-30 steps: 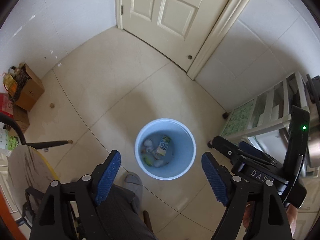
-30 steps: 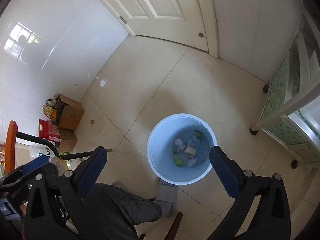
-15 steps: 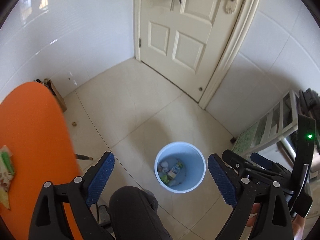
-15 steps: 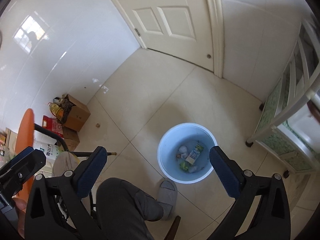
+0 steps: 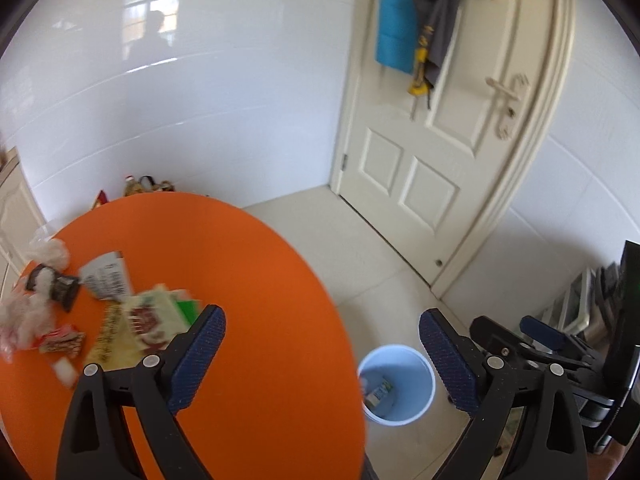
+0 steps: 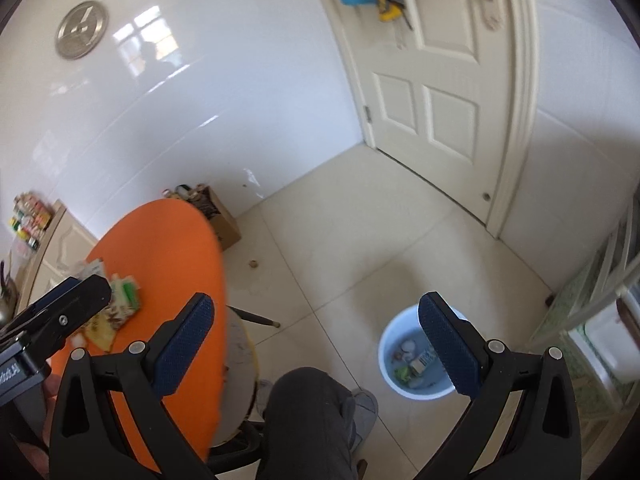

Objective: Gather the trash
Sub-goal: 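Move both tools back toward the orange table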

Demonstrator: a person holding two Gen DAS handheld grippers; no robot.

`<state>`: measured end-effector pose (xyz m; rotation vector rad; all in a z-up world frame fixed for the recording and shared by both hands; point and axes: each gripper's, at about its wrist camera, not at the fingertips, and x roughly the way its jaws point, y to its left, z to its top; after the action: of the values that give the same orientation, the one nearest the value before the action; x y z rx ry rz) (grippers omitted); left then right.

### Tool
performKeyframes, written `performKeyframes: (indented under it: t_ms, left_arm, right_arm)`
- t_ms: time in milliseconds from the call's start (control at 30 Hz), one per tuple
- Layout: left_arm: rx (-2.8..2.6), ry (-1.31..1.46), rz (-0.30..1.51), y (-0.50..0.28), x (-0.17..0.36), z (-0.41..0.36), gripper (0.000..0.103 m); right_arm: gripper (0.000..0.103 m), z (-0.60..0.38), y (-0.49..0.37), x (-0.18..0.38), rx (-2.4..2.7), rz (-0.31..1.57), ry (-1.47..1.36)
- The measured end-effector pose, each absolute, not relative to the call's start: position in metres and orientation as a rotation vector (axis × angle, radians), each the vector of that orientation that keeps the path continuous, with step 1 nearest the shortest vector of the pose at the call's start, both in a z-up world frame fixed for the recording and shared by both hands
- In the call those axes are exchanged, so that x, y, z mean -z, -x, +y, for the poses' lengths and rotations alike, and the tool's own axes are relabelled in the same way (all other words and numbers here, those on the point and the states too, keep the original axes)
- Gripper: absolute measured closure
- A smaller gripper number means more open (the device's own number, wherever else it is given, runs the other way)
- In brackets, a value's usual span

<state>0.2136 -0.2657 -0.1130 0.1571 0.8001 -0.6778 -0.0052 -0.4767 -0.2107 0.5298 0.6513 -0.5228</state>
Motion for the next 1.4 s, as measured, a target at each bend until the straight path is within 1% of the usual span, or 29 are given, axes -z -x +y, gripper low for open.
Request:
performKeyframes:
  t_ms: [333, 600, 833, 967, 1100, 1200, 1400]
  left_arm:
    - [0.502, -0.030, 0.698, -0.176, 0.061, -0.110, 0.006]
    - [0.364, 0.068, 0.636, -0.133, 0.049, -0.017, 0.006]
    - [0.257, 0.105, 0.609, -0.094, 0.053, 0.040, 0.005]
    - [0.226, 0.122, 0.609, -0.077, 0.056, 0.059, 0.005]
    - [0.210, 0.091, 0.633, -0.072, 0.065, 0.053, 0.005]
    - [0.220, 0.082, 0.677, -0.082, 0.075, 0.042, 0.005]
    - [0.243, 0.052, 0.772, -0.131, 0.090, 0.019, 0.006]
  right_arm:
    - [0.000, -0.396, -0.038, 0.154, 0.367, 0.578, -0.377]
    - [0.000, -0.324, -0.069, 0.126, 0.219, 0.544, -0.251]
    - [0.000, -0.284, -0.086, 0.113, 0.128, 0.525, -0.168]
    - [0.000, -0.272, -0.097, 0.111, 0.109, 0.526, -0.131]
    - [0.000, -0.265, -0.110, 0.121, 0.106, 0.560, -0.108]
    - [0.000, -0.266, -0.120, 0.138, 0.116, 0.611, -0.100]
    - [0.000, -0.278, -0.146, 0.180, 0.144, 0.731, -0.118]
